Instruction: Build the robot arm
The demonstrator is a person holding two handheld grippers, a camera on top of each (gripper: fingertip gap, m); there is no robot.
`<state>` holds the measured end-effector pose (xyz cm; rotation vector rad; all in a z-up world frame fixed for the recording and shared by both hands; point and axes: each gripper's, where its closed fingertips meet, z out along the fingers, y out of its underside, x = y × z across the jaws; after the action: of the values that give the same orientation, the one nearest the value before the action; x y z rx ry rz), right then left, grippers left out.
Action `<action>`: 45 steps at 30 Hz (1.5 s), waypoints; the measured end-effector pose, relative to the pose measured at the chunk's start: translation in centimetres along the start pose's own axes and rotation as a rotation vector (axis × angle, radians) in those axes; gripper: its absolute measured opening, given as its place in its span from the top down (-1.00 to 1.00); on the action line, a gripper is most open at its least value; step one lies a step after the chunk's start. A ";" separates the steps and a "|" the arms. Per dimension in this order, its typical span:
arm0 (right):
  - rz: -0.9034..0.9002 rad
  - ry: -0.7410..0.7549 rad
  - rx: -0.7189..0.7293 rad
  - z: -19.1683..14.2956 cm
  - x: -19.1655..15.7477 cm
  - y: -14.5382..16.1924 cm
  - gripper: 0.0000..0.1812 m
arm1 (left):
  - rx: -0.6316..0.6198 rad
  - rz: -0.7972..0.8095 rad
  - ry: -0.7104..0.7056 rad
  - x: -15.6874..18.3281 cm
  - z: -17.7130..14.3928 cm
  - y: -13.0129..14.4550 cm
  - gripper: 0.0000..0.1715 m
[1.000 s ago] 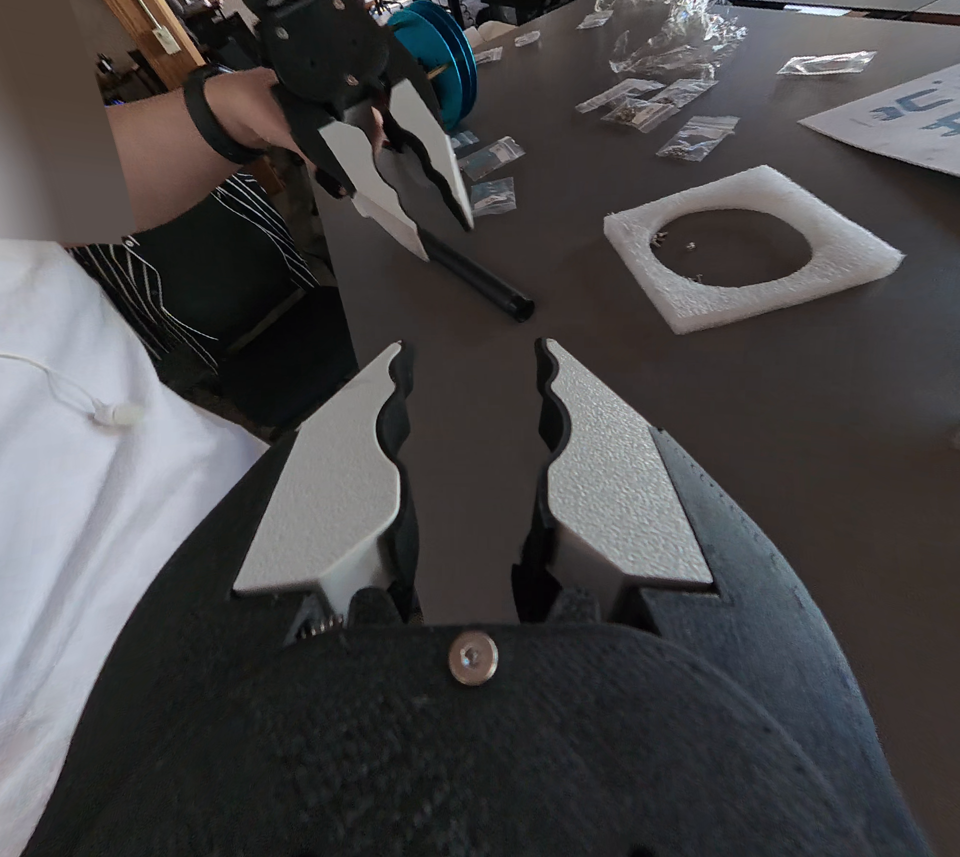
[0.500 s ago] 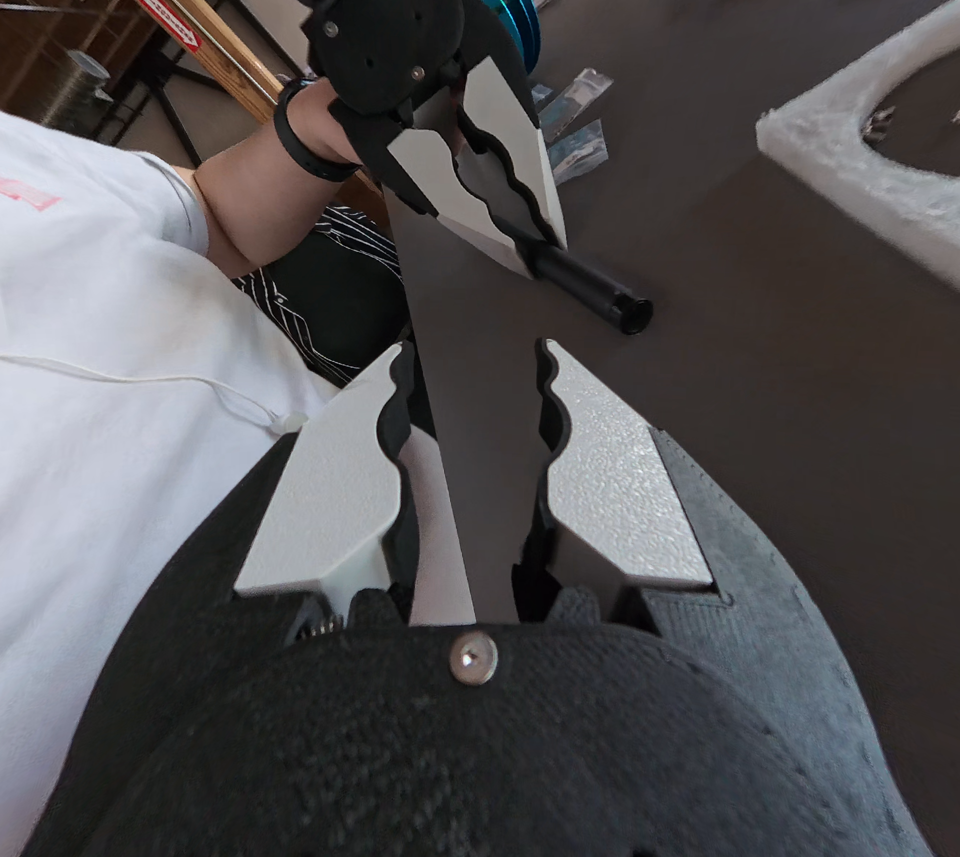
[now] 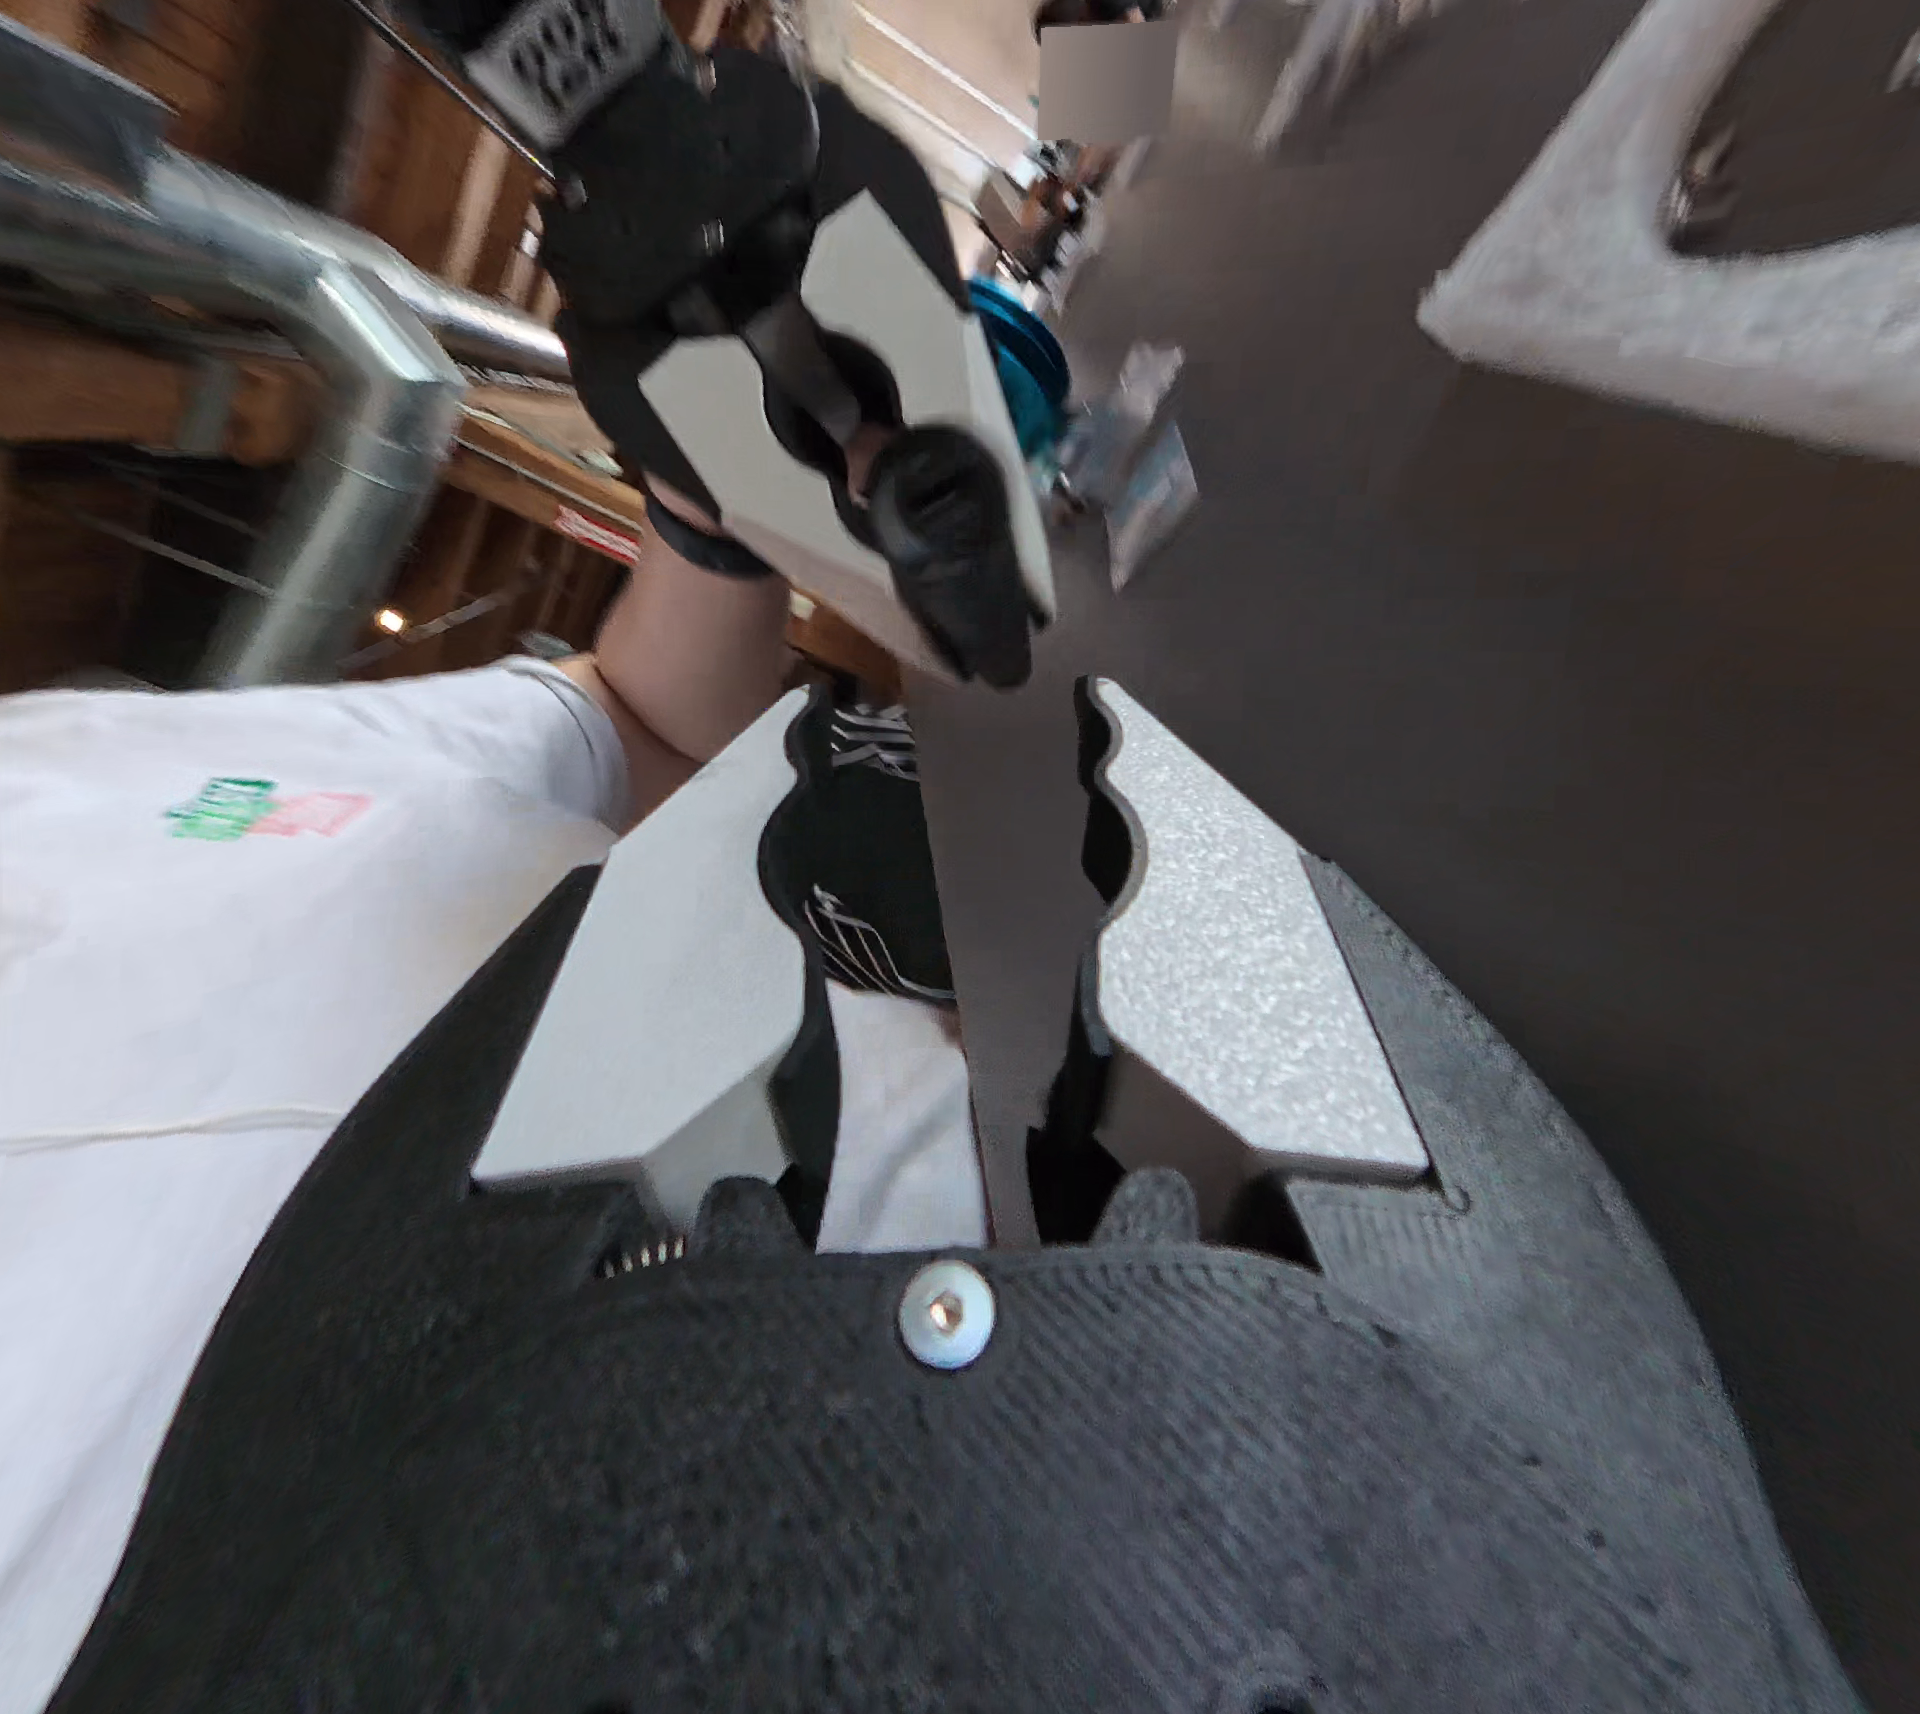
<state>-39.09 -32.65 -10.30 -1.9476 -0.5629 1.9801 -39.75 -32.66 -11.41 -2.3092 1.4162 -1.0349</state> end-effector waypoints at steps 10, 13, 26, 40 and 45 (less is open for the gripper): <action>-0.105 -0.077 0.018 -3.8 -1.5 -4.0 0.81 | 0.121 0.062 0.014 1.8 2.1 -4.7 0.81; -0.064 -0.097 0.054 -4.6 -2.5 -5.6 0.82 | 0.206 0.006 0.036 2.2 2.1 -5.3 0.66; -0.331 -0.053 0.089 -9.2 -7.6 -12.9 0.81 | 0.599 -0.081 0.300 4.7 4.4 -12.5 0.81; -0.561 -0.055 -0.288 -9.7 -7.0 -8.7 0.63 | 0.281 0.178 -0.138 2.8 1.2 -12.9 0.81; -0.800 -0.106 -0.303 -9.8 -7.4 -8.2 0.55 | 0.293 0.150 -0.063 3.4 0.7 -12.8 0.81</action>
<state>-29.54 -28.41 0.08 -1.4037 -1.4644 1.5254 -29.59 -29.20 -3.58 -1.9790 1.2939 -1.0377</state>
